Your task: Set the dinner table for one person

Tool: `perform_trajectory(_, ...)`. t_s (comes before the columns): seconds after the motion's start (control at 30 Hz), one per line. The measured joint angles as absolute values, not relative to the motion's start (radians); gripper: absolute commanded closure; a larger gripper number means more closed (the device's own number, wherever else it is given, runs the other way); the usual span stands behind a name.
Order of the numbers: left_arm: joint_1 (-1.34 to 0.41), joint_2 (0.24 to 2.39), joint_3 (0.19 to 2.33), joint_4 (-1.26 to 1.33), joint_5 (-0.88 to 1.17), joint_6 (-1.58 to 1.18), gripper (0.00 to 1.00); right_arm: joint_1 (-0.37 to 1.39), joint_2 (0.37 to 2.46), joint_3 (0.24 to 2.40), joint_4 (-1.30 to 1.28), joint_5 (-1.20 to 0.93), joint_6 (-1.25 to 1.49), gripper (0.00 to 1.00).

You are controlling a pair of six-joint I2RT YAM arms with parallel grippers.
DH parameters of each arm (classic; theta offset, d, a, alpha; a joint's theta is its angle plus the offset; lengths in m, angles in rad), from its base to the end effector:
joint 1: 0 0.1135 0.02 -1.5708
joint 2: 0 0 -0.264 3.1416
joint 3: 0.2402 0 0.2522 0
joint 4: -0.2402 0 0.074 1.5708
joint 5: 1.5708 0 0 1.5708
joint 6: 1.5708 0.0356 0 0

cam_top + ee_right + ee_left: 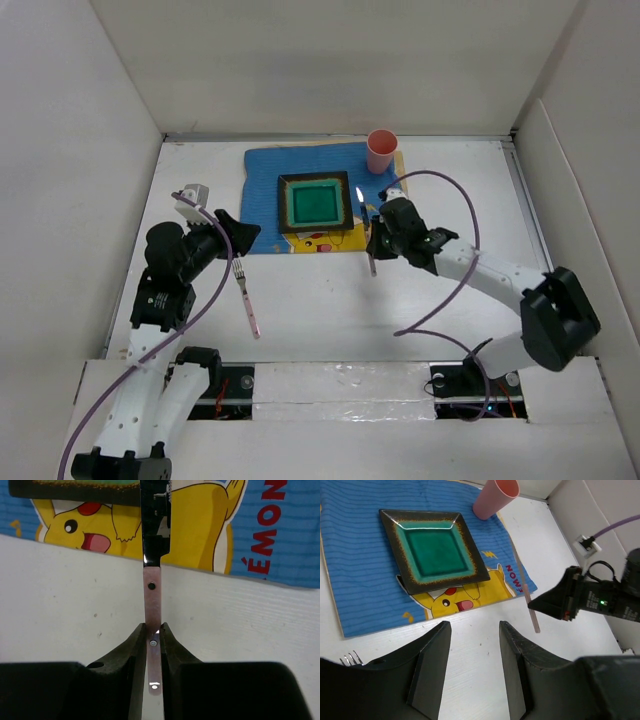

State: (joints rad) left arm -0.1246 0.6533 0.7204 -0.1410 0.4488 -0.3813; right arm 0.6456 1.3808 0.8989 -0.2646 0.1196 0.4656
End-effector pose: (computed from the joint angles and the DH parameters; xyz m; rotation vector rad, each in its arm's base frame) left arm 0.1534 -0.0348 0.3424 0.1361 1.6863 -0.7504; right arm 0.2384 0.1743 0.2381 -0.1498 2.3442 0.4220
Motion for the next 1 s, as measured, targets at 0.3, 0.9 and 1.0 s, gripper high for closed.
perform_trajectory(0.3,-0.124,0.664,0.720,-0.148,0.431,-0.375,0.58,0.522,1.758,1.189,-0.253,0.071,0.417,1.00)
perform_trajectory(0.9,-0.116,0.698,0.720,-0.166,0.412,-0.374,0.54,0.450,2.132,1.560,-0.339,0.076,0.380,1.00)
perform_trajectory(1.0,-0.112,0.703,0.720,-0.183,0.362,-0.379,0.54,0.450,2.136,1.568,-0.338,0.087,0.381,0.81)
